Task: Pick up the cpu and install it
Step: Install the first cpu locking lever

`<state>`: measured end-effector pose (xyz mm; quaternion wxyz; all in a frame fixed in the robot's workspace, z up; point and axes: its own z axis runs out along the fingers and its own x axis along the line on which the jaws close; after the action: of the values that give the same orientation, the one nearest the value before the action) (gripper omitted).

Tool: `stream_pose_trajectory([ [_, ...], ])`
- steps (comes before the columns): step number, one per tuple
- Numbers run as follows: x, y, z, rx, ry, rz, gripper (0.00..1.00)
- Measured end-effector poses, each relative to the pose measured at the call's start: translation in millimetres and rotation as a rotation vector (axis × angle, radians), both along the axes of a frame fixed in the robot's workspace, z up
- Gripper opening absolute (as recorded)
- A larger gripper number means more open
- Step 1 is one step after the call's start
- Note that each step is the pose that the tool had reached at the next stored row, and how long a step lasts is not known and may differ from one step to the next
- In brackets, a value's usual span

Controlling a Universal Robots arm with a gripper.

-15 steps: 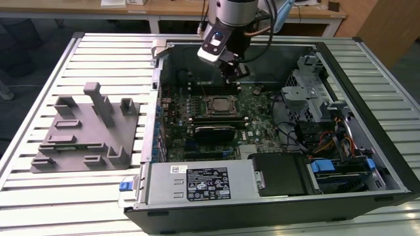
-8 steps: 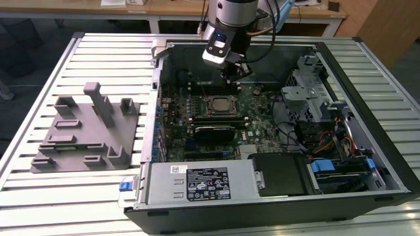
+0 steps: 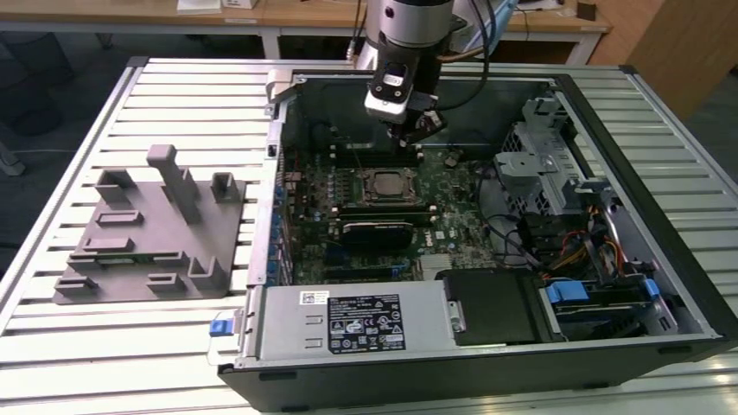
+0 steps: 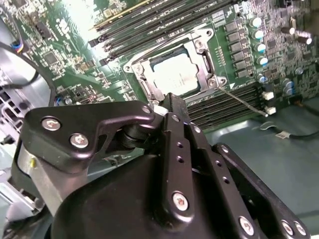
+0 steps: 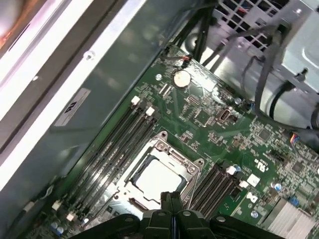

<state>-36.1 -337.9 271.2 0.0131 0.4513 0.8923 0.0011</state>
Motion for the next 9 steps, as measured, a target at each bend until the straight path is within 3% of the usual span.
stream_pose_trajectory([
  [9,-0.1,-0.1,-0.4,-0.0004,0.0000,0.137,0.11],
])
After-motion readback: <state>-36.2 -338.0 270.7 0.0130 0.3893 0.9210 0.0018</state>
